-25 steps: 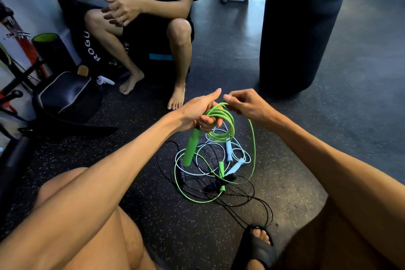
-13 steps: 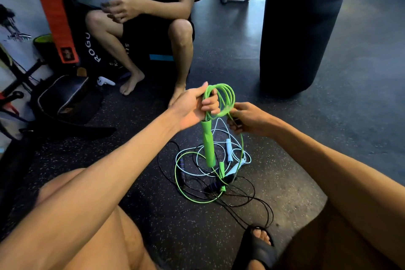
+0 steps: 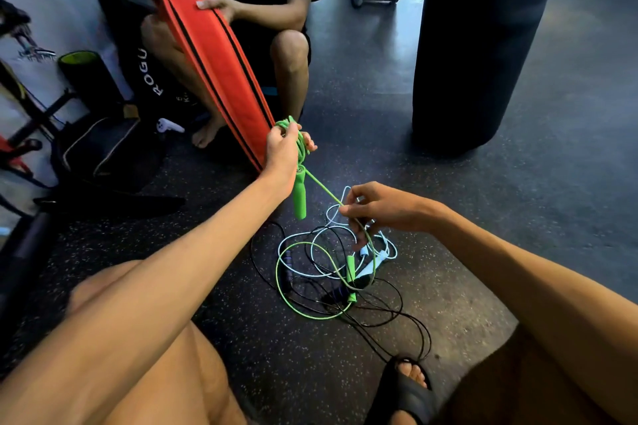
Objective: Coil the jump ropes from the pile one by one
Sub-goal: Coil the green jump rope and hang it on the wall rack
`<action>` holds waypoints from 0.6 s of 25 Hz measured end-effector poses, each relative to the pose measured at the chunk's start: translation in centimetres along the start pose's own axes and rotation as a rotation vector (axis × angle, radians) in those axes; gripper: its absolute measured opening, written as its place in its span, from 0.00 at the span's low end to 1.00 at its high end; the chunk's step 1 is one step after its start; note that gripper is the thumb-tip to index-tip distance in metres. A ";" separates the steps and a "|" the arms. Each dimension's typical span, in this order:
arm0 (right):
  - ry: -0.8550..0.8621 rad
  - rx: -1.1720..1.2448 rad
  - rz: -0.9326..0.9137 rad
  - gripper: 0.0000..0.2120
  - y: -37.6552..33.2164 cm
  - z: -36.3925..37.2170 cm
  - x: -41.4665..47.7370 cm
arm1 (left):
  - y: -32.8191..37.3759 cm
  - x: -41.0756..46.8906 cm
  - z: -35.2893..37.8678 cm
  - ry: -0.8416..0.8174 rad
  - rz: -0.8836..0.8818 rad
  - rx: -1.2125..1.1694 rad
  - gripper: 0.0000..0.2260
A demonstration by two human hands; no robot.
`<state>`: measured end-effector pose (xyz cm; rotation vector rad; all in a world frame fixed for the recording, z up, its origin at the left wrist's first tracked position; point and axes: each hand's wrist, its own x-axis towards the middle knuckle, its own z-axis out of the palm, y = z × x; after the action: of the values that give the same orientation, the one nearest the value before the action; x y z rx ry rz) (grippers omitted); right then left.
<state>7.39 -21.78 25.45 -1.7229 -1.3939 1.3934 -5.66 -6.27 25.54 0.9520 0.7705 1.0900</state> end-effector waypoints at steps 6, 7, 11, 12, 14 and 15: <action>0.320 -0.355 -0.398 0.10 -2.3 -1.1 -0.3 | -1.5 -0.3 -0.7 -0.158 0.181 0.535 0.10; 0.384 -0.402 -0.432 0.11 -2.4 -1.4 -0.4 | -1.6 -0.7 -0.5 -0.216 0.162 0.552 0.11; 0.597 -0.479 -0.485 0.11 -2.6 -2.2 -0.5 | -1.3 -2.7 0.3 -0.472 -0.021 0.631 0.11; 0.638 -0.466 -0.483 0.10 -2.6 -2.4 -0.4 | -1.2 -3.3 0.6 -0.542 -0.091 0.609 0.12; 0.692 -0.398 -0.465 0.09 -2.5 -3.1 -0.2 | -1.0 -4.1 1.0 -0.678 -0.243 0.507 0.14; 0.705 -0.354 -0.456 0.09 -2.4 -3.5 -0.1 | -0.8 -4.4 1.2 -0.737 -0.301 0.475 0.15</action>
<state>9.66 -20.37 28.76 -1.7030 -1.5136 0.2523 -5.62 -10.86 25.53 1.4648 0.5282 0.2359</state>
